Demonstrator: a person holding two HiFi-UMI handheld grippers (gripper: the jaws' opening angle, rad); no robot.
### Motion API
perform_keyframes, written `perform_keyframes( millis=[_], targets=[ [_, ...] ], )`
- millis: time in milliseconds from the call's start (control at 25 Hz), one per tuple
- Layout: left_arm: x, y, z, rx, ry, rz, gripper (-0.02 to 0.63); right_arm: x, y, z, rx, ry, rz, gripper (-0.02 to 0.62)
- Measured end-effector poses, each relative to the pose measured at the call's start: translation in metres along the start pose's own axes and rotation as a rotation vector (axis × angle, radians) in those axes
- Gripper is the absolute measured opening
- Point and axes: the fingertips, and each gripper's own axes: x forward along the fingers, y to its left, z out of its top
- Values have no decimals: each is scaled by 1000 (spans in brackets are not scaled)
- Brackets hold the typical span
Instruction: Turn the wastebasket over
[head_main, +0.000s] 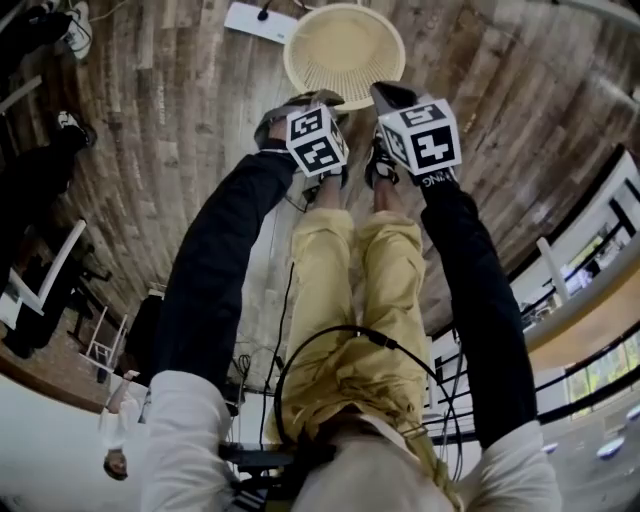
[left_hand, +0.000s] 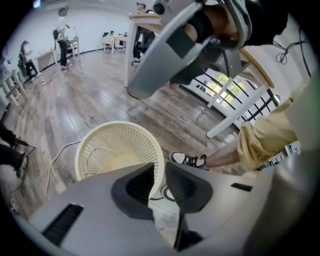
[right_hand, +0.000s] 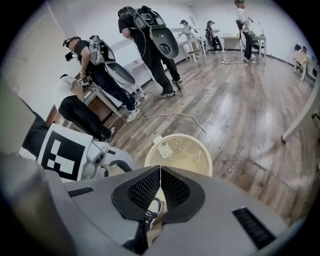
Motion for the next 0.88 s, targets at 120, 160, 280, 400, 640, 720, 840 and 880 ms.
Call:
perform_keyframes(
  millis=[120, 160, 280, 400, 640, 720, 840, 880],
  targets=[
    [-36, 10, 17, -101, -80, 60, 2, -22, 15, 11, -11, -19, 0, 21],
    [-48, 14, 22, -135, -103, 70, 2, -29, 18, 16, -17, -27, -2, 21],
    [-93, 17, 42, -226, -171, 82, 1, -59, 32, 29, -29, -38, -12, 21],
    [-147, 8, 62, -266, -223, 84, 2, -98, 54, 45, -37, -69, -10, 21],
    [-260, -7, 93, -254, -290, 214, 2, -188, 98, 90, -57, -156, -20, 21],
    [-298, -12, 105, -278, -343, 273, 2, -223, 115, 110, -67, -213, -27, 21],
    [-350, -22, 121, -344, -427, 336, 0, -272, 138, 137, -76, -297, -37, 21],
    [-365, -26, 126, -350, -441, 360, 2, -287, 145, 143, -78, -321, -44, 21]
  ],
)
